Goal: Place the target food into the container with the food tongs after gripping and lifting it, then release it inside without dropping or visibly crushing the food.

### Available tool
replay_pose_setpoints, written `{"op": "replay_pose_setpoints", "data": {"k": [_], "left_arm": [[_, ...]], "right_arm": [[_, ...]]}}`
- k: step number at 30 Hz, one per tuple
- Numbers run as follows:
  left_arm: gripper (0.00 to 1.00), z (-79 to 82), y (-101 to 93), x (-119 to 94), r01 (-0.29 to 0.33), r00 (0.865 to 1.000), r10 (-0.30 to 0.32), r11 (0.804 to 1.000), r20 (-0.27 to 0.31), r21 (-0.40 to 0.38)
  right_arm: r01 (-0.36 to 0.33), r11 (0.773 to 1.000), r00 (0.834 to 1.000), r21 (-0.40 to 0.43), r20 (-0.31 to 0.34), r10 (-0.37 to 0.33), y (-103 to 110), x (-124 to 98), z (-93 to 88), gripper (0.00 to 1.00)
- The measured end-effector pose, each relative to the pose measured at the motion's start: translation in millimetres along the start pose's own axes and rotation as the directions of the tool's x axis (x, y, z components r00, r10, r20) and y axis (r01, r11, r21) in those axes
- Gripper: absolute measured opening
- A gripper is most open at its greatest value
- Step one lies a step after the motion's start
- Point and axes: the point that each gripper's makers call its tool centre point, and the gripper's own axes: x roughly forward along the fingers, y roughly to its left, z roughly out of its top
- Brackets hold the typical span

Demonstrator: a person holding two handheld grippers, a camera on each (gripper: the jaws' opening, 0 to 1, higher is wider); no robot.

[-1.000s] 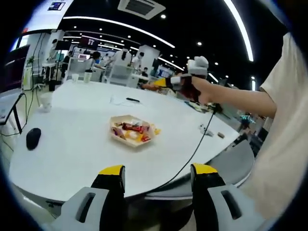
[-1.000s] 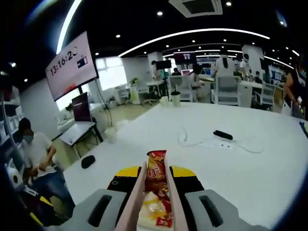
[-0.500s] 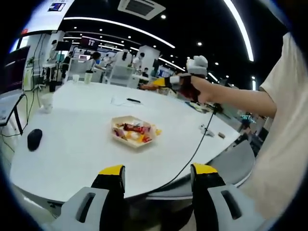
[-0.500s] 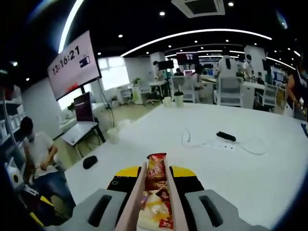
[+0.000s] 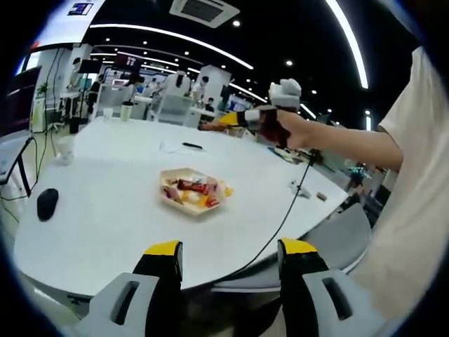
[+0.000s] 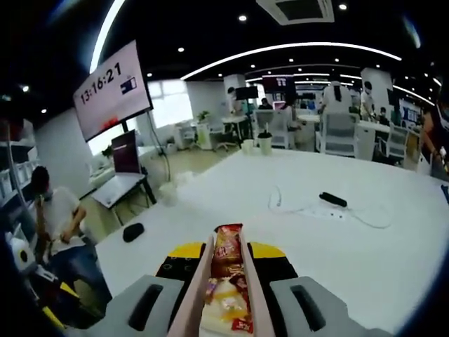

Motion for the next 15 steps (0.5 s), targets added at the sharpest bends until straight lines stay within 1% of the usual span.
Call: {"op": "replay_pose_setpoints", "data": {"k": [6,15], "left_arm": [[0.54,-1.7,1.9,-1.5,-0.005,1.000,0.005,1.000,0.000,-0.005],[0.54,-2.4,1.7,-1.8,-0.007,1.000,0.007,1.000,-0.001,-0.009]], "right_arm": [[-0.002,1.000,1.000,-0.003,-0.004,0.002,0.4,1.6,0.6,0.22],[0.003,1.000,1.000,0.010,0.001,-0.003,8.4,-3.2,4.5,0.24]]}}
